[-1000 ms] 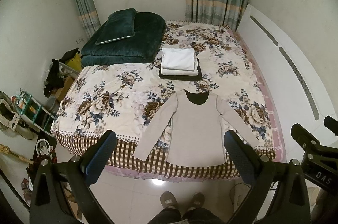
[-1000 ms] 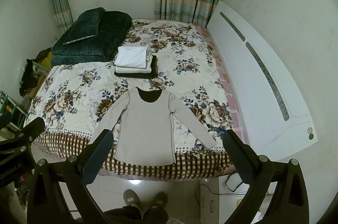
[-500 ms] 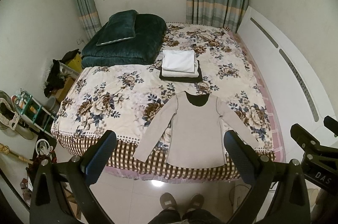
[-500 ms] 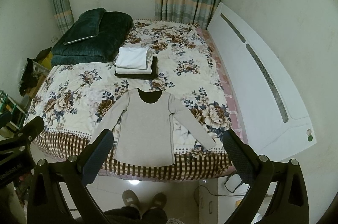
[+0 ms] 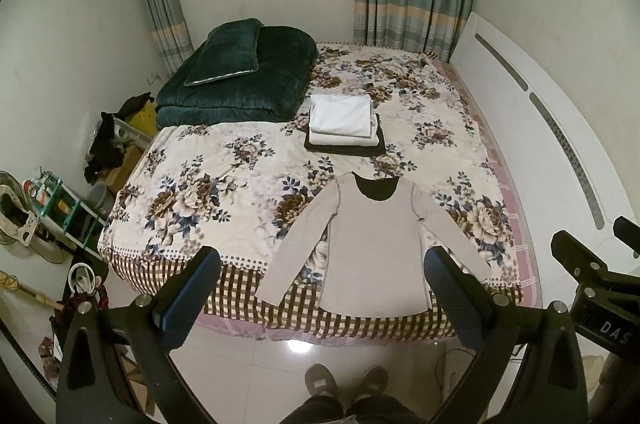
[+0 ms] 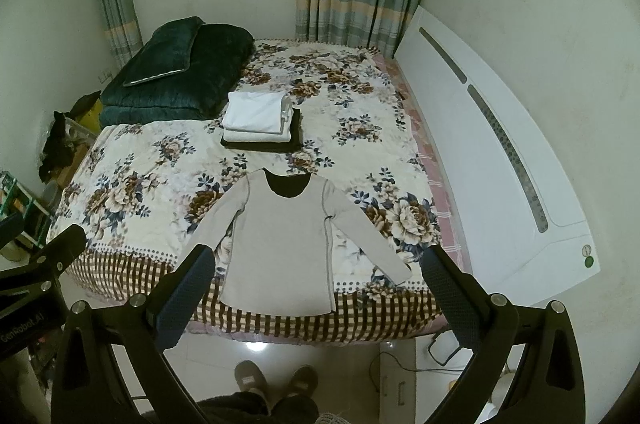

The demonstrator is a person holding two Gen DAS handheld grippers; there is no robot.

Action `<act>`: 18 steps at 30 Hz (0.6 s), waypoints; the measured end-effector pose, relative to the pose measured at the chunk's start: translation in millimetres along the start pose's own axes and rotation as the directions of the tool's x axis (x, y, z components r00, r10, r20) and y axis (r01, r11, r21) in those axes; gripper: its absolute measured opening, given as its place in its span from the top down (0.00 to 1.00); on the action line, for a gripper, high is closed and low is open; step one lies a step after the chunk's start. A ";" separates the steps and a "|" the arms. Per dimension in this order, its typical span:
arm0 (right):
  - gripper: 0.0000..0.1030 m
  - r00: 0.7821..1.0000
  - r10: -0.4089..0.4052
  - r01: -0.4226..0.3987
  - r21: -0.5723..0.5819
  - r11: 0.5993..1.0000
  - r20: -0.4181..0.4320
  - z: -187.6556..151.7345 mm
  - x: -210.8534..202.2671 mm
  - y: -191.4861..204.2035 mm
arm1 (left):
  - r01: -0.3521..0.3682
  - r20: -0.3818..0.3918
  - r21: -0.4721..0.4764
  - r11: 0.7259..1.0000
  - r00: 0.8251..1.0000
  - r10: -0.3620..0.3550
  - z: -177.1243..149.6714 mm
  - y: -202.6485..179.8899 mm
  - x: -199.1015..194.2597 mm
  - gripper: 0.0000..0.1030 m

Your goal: Fold small clothes

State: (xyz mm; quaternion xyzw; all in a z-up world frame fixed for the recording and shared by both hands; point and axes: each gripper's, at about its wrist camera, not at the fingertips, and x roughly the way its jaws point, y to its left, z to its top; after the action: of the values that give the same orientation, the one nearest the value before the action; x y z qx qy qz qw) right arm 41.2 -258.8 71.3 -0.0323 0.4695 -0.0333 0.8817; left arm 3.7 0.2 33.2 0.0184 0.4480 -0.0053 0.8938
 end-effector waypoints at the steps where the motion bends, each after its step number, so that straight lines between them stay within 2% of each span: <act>1: 0.00 1.000 0.001 -0.001 0.003 1.000 0.001 -0.6 -0.1 -0.4 | -0.002 0.000 0.001 1.000 1.000 0.002 -2.6 -0.7 0.2 0.00; 4: 0.00 1.000 0.003 -0.003 0.012 1.000 0.003 -0.7 -0.1 2.8 | -0.006 0.010 -0.004 1.000 1.000 0.006 0.2 1.8 3.1 0.00; 7: 0.00 1.000 0.001 -0.001 0.042 0.999 0.002 -0.7 9.3 4.8 | -0.028 0.089 -0.012 1.000 0.996 0.029 -1.3 9.4 11.9 0.00; 11: 0.00 0.999 -0.036 0.041 0.153 0.987 -0.033 -6.0 59.9 -20.5 | -0.092 0.186 0.003 0.996 0.979 0.089 3.5 9.8 60.6 0.00; 13: 0.00 0.997 -0.064 0.073 0.232 0.970 -0.046 -21.5 98.3 -43.0 | -0.120 0.179 0.024 0.993 0.977 0.114 2.5 12.3 93.6 0.00; 18: 0.00 0.974 -0.140 0.204 0.420 0.884 -0.177 -61.1 214.0 -119.1 | -0.132 0.045 0.071 0.989 0.991 0.129 -1.3 -3.9 214.8 0.00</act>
State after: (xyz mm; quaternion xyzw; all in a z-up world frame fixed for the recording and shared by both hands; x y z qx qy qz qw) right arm 106.2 -398.0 -129.0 0.1265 0.5068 -0.2178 0.8245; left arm 131.0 -2.1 -139.8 0.0808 0.4273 0.0364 0.8998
